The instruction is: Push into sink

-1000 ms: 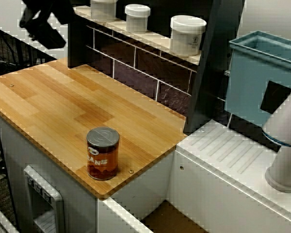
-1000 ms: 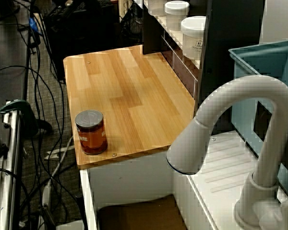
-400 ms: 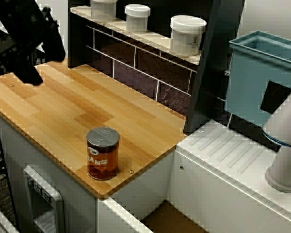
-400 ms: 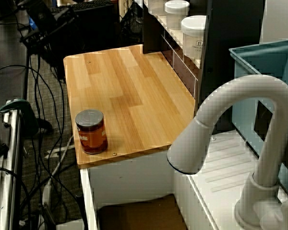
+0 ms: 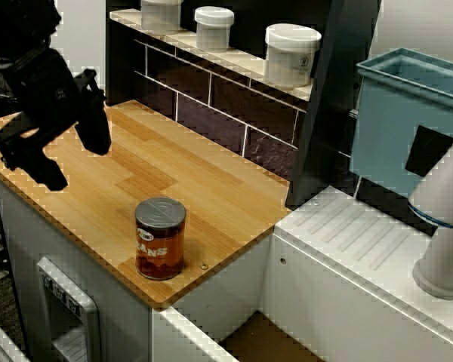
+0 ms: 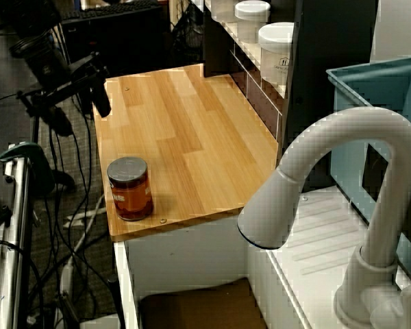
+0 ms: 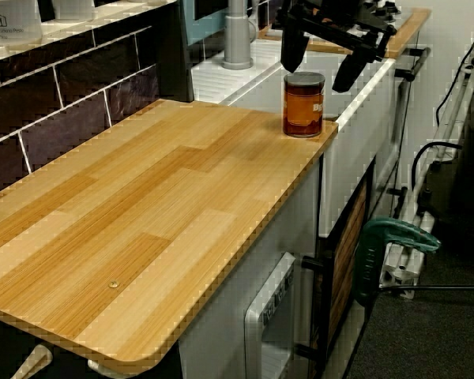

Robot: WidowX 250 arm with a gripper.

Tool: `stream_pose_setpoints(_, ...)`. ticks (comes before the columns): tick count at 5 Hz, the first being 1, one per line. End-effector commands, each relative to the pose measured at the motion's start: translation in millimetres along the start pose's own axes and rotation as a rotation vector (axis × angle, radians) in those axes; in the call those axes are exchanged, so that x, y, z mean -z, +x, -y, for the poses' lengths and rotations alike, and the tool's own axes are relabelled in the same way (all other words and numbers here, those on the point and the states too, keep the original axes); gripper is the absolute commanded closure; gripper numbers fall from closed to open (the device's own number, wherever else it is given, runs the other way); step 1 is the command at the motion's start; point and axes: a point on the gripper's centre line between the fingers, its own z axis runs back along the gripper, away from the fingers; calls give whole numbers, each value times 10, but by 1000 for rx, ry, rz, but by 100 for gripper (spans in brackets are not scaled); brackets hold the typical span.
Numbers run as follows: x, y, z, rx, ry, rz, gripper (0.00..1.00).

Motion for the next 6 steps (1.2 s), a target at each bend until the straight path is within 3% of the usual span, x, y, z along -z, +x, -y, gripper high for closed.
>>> stream_pose_setpoints(1, 57, 143, 157, -167, 20, -94, 0)
stream_pose_setpoints(3, 199, 213, 168, -313, 37, -118, 0)
stream_pose_setpoints(4, 254, 221, 162, -366, 63, -105, 0)
stream_pose_setpoints(6, 352, 284, 79, -407, 81, -99, 0)
